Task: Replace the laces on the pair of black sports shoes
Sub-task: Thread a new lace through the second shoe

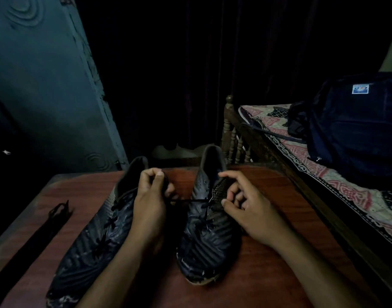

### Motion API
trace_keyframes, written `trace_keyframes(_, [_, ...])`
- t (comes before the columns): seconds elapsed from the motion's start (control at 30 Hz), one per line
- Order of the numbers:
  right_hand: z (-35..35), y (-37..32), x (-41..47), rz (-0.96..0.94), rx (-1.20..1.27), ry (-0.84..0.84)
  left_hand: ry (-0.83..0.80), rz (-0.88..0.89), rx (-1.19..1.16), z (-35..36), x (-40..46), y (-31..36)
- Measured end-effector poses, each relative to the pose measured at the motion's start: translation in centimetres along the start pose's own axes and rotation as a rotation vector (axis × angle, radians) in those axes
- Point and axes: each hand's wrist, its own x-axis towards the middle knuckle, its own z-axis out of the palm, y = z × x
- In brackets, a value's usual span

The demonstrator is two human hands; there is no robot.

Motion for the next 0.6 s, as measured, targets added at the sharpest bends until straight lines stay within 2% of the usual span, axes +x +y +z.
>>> trace_keyframes(0.27, [0.1, 0.1, 0.0, -0.011, -0.004, 0.048, -0.006, 0.017, -0.189, 0.4, 0.0, 0.8])
trace_keyframes(0.47, [0.3, -0.3, -0.1, -0.044, -0.007, 0.094, -0.075, -0.020, -0.316, 0.6, -0.1, 1.2])
trace_keyframes(0.6, [0.4, -0.6, -0.1, -0.042, -0.010, 0.081, -0.167, 0.021, -0.193, 0.8, -0.6, 1.4])
